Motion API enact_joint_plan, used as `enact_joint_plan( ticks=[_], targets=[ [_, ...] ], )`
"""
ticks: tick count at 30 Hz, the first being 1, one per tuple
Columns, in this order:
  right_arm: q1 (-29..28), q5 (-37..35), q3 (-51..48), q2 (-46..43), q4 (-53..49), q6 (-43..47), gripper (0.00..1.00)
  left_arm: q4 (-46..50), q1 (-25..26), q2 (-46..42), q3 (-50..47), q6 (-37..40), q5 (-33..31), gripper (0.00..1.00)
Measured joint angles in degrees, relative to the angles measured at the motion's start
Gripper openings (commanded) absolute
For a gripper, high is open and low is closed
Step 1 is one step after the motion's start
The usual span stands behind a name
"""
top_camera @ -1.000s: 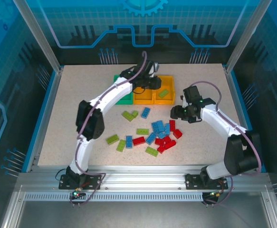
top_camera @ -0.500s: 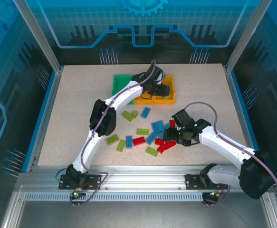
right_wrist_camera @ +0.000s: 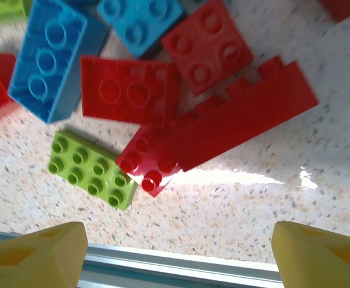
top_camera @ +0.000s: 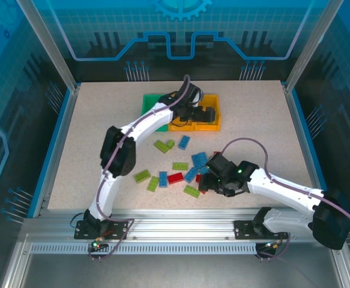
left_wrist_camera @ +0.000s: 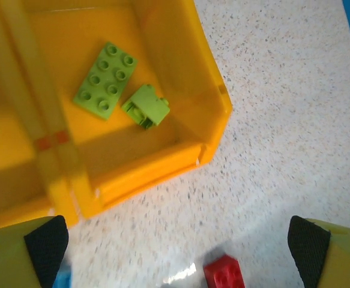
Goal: Sort the legos into containers by color
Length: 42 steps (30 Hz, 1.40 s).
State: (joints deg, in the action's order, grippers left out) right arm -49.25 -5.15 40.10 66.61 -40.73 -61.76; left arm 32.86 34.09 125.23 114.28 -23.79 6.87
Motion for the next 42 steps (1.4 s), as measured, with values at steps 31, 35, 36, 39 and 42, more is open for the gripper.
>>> enact_joint_plan(
  ticks=[31, 35, 36, 39, 42],
  targets=[
    [-11.8, -3.8, 15.0, 29.0, 2.3, -20.6, 0.96, -6.3, -8.9, -49.2, -57.9, -1.8, -9.7, 0.99],
    [-11.8, -3.9, 17.1, 31.5, 0.3, -21.7, 0.93, -6.3, -9.4, -50.7, -59.5, -1.8, -10.1, 0.99],
    [-11.8, -3.9, 17.7, 32.0, 0.1, -21.9, 0.91, -6.3, -9.5, -51.1, -59.8, -1.8, -10.1, 0.99],
    [-11.5, -3.9, 18.1, 32.9, -0.9, -22.4, 0.85, -6.2, -9.9, -52.0, -60.5, -1.8, -10.1, 0.99],
    [-11.1, -3.7, 18.3, 33.0, -1.6, -22.5, 0.8, -6.2, -10.4, -52.9, -61.2, -1.8, -10.1, 0.99]
  ],
)
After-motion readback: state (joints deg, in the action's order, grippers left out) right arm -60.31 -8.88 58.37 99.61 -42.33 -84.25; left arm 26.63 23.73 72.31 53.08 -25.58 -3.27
